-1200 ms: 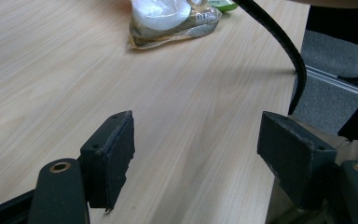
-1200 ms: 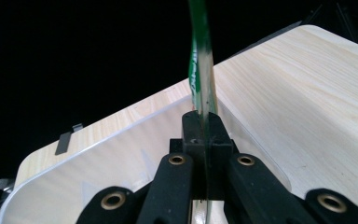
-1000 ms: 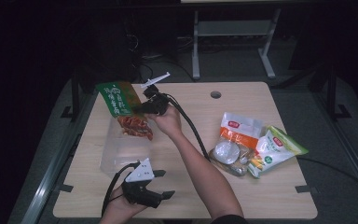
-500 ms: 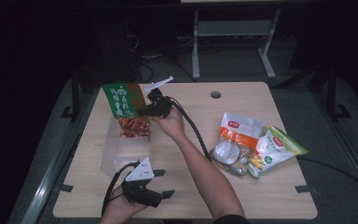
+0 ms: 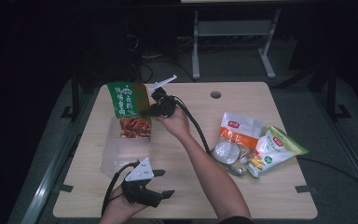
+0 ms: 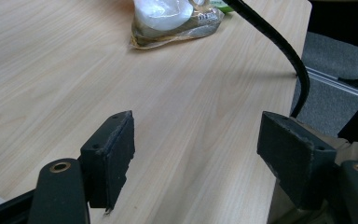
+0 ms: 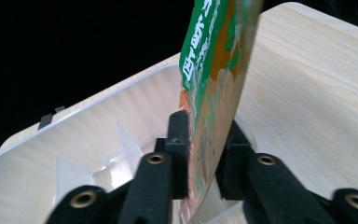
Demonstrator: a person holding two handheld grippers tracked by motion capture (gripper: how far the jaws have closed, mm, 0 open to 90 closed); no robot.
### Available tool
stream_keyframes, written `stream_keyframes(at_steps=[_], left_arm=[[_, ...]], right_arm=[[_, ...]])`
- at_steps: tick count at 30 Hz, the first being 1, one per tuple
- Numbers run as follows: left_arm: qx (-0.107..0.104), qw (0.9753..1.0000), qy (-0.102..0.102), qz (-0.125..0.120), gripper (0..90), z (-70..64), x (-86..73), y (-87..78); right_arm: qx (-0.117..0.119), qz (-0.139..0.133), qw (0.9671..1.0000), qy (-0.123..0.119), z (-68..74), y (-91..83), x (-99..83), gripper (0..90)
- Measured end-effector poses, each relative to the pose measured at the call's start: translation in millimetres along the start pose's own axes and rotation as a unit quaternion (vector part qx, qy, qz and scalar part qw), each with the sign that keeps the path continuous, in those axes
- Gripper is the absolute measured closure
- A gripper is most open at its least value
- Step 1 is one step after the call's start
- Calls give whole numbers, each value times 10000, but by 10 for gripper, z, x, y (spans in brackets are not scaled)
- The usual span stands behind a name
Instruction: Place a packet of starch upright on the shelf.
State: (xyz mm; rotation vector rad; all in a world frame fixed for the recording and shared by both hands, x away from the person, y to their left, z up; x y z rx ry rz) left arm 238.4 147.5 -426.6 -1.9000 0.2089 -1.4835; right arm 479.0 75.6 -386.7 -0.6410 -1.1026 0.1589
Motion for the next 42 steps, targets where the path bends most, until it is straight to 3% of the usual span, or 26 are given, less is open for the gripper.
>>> stream_keyframes(at_steps=[9, 24, 32, 42], left_arm=[[15, 10000, -1, 0, 269, -1, -2, -5], [102, 9999, -109, -49, 269, 8, -17, -65], [179, 9997, -125, -53, 269, -8, -35, -81], [229, 9997, -109, -67, 269, -2, -61, -72]], right_arm=[[-126, 66, 9999, -75, 53, -259, 21, 629], [-321, 7, 9995, -49, 120, -731, -204, 537], [-445, 62, 9990, 27, 203, -938, -498, 489], [-752, 277, 9966, 192, 263, -1310, -1050, 429]])
Point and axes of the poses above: each handheld gripper's, and its own axes: y roughly forward along the jaws, x roughly out of its top, z roughly to its left, the point moved 3 cm from there along y, roughly forward along the jaws, and after that the axes turned 1 degree about z, right-handed, at the moved point
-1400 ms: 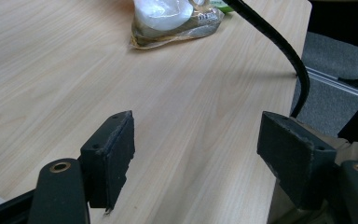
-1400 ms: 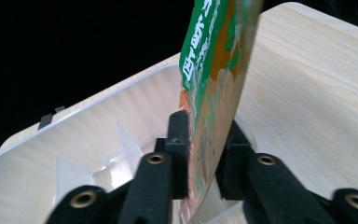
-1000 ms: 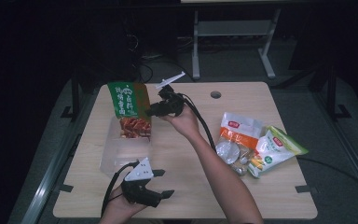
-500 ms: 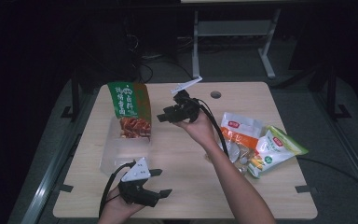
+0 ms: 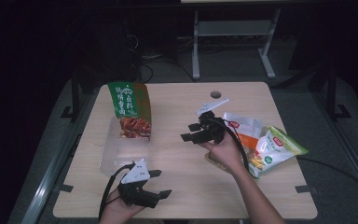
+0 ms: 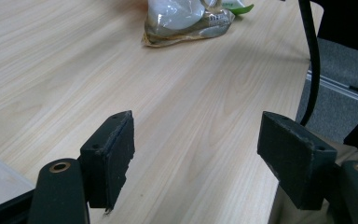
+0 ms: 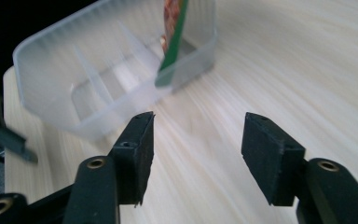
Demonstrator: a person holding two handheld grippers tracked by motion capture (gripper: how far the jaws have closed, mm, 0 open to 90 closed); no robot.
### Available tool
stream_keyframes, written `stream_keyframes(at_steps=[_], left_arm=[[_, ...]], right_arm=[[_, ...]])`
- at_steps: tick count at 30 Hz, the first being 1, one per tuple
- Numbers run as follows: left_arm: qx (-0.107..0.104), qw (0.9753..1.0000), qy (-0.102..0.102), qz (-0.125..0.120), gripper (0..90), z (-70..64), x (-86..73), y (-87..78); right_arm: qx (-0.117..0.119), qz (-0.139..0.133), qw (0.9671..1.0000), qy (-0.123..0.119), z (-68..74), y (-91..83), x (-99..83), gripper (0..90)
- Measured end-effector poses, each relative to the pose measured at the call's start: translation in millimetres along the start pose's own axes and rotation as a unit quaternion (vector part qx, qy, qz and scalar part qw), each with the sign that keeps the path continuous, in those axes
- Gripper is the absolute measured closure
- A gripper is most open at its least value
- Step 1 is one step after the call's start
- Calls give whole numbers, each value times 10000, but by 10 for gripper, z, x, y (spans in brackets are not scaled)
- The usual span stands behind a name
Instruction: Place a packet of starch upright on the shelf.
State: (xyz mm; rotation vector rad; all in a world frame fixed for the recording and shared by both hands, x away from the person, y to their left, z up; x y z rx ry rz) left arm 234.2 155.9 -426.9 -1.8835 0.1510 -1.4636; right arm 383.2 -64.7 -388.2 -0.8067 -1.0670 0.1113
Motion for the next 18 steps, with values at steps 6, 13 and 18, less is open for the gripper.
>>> stream_keyframes(at_steps=[6, 13, 18], left_arm=[[6, 10000, -1, 52, 267, 5, -7, 41], [13, 10000, 38, 77, 267, -28, -28, 72], [36, 10000, 71, 39, 267, -32, -25, 74]], right_arm=[[-68, 26, 9997, 220, -58, -220, -351, 414], [-239, 150, 9993, 253, -80, -355, -690, 400], [-236, 24, 9993, 272, 1, -441, -937, 387]])
Point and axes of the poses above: each handheld gripper's, and its own axes: y roughly forward along the jaws, x roughly out of its top, z roughly to its left, the point moved 3 cm from there along y, roughly forward along the jaws, and after that the axes turned 1 degree about z, right-handed, at the moved point
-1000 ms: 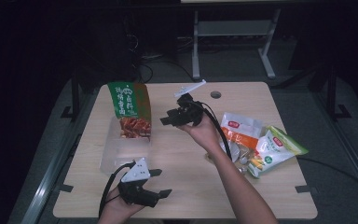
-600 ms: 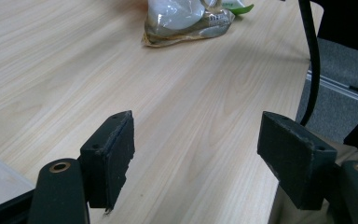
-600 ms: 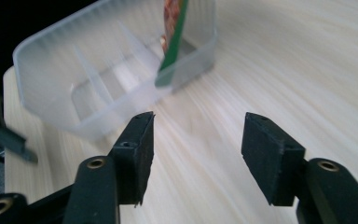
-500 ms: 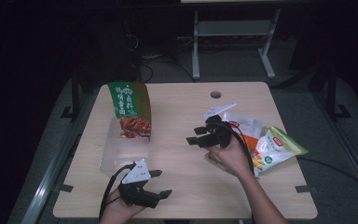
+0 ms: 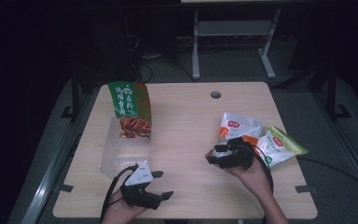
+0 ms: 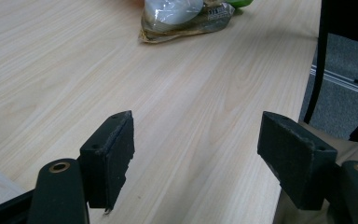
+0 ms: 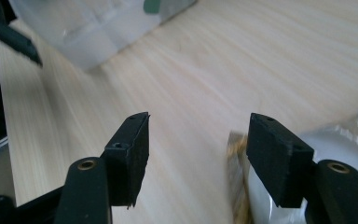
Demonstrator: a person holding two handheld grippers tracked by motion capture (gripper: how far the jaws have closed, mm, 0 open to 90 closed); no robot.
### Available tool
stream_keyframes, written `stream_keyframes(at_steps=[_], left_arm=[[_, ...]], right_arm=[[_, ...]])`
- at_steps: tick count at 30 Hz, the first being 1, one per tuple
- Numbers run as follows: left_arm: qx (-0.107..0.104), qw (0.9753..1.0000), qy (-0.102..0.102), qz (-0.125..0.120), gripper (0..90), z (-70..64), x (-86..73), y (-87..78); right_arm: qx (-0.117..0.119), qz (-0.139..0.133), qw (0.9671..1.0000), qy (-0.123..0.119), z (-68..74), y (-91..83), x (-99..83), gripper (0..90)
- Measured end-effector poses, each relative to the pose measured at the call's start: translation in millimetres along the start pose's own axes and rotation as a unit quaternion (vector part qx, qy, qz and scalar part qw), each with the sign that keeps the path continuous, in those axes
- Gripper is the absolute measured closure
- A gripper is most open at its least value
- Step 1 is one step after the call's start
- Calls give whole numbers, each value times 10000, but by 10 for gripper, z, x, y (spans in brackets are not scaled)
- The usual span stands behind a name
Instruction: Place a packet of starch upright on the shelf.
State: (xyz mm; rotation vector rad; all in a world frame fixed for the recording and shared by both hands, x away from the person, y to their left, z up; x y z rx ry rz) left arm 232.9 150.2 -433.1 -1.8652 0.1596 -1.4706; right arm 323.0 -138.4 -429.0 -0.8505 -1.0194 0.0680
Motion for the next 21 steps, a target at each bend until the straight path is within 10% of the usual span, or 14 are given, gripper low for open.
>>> stream_keyframes(at_steps=[21], left_arm=[[3, 10000, -49, -70, 262, -10, -21, 27]], right_arm=[[-402, 43, 9990, 185, -78, -321, -316, 398]])
Point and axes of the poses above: each handheld gripper's, and its own axes: y roughly forward along the jaws, x roughly out of its top, z roughly to its left, the point moved 3 cm from there along y, roughly forward along the jaws, and after that the axes turned 1 degree about z, right-handed, at the moved point
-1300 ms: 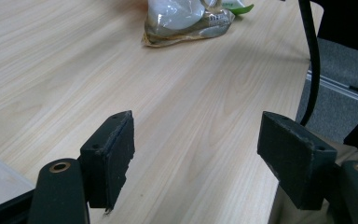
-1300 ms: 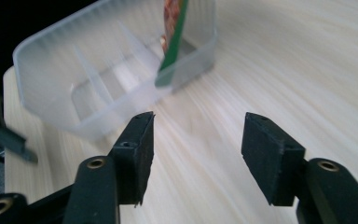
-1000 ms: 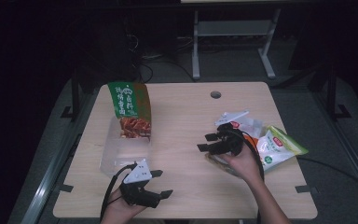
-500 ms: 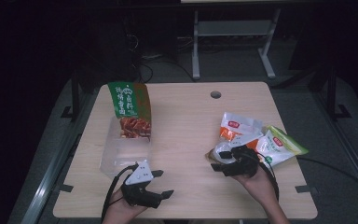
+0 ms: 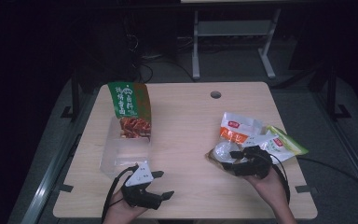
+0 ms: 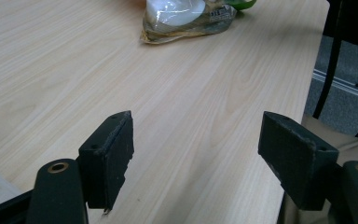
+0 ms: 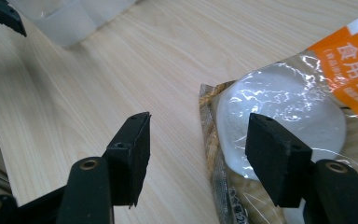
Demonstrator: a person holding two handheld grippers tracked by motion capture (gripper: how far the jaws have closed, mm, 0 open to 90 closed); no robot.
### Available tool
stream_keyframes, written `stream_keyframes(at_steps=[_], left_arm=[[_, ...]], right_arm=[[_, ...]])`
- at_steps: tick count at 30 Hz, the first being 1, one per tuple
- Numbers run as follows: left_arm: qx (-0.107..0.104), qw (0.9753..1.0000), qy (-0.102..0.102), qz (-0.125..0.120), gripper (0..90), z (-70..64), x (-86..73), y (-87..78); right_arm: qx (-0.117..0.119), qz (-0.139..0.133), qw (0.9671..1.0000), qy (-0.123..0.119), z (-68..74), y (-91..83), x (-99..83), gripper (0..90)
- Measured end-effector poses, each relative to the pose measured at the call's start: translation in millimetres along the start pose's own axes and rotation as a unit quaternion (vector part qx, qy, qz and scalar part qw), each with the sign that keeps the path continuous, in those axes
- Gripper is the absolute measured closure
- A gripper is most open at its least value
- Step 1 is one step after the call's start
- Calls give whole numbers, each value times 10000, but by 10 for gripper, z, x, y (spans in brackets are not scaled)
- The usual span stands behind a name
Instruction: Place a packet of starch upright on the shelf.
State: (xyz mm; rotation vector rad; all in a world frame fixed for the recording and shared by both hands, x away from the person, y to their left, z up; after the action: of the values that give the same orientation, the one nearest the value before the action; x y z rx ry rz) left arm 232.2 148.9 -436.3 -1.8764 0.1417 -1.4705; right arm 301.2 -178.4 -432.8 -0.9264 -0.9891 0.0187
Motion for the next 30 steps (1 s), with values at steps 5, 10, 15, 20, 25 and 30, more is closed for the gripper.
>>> stream_keyframes(at_steps=[5, 10, 15, 20, 25, 30], left_arm=[[-40, 10000, 3, 29, 262, -15, -7, 16], [-58, 10000, -6, 51, 262, 3, -12, 28], [-73, 10000, 5, 67, 262, 1, -14, 40], [-67, 9999, 18, 81, 262, 11, -16, 38], [-65, 10000, 0, 48, 262, 29, -8, 30], [-53, 10000, 11, 49, 262, 22, -8, 25]], right_arm=[[-117, -22, 9999, 49, -32, -78, 3, 401], [-324, 17, 9994, 80, -125, -152, -33, 401], [-441, -24, 9988, 203, -224, -235, -73, 401], [-598, -7, 9978, 284, -310, -323, -103, 406], [-764, 11, 9963, 394, -406, -387, -139, 408], [-905, 49, 9946, 500, -489, -430, -172, 409]])
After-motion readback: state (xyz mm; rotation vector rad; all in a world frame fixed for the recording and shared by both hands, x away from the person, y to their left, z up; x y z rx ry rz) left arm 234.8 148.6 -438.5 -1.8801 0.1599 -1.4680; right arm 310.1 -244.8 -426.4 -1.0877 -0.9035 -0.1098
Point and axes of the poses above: each handheld gripper's, and its own axes: y roughly forward along the jaws, x roughly out of its top, z roughly to its left, the point moved 3 cm from there along y, roughly forward along the jaws, and after that the axes turned 1 degree about z, right-handed, at the moved point
